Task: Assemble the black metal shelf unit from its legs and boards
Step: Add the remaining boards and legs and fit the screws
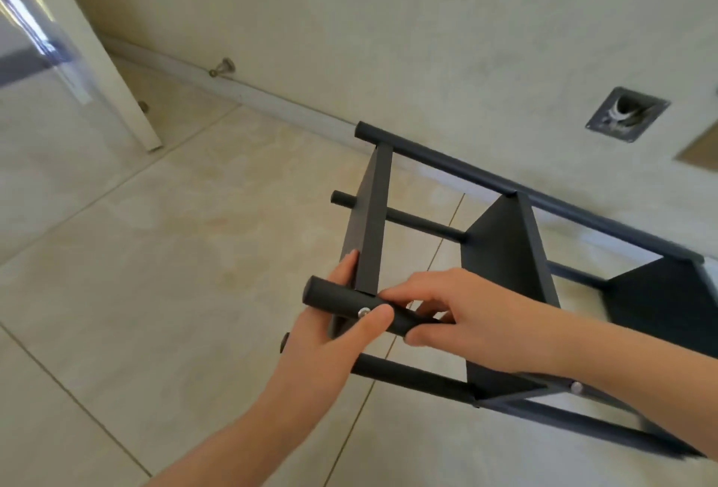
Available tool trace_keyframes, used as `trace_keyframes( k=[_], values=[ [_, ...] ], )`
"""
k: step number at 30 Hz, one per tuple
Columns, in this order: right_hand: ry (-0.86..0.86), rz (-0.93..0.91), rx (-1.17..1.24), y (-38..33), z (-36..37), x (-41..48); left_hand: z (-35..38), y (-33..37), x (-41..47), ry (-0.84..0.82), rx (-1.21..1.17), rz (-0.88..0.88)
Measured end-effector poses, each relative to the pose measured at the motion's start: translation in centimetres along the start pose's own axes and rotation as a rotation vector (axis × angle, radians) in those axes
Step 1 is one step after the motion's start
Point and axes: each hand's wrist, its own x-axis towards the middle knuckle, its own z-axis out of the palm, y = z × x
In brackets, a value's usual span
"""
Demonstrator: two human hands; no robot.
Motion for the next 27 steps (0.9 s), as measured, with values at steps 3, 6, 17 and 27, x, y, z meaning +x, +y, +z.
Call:
trace_keyframes(
  k=[3, 6, 17, 27],
  values=[
    [0.06, -0.012, -0.014, -1.7, -2.5, -0.9, 0.3, 3.4, 0.7, -0.02, 0.019, 0.046],
    [0.156, -0.04, -0.014, -3.4, -4.8, -2.2, 0.9, 7.0, 1.2, -0.03, 0.062, 0.096],
    [0.49, -0.091, 0.203, -8.8, -11.2, -9.3, 5.0, 21.8, 0.6, -0.053, 0.382, 0.303],
    [0.717, -0.167, 0.544, -11.6, -10.6, -15.8, 9.5, 28.2, -4.0, 0.039, 0.634, 0.524]
  ],
)
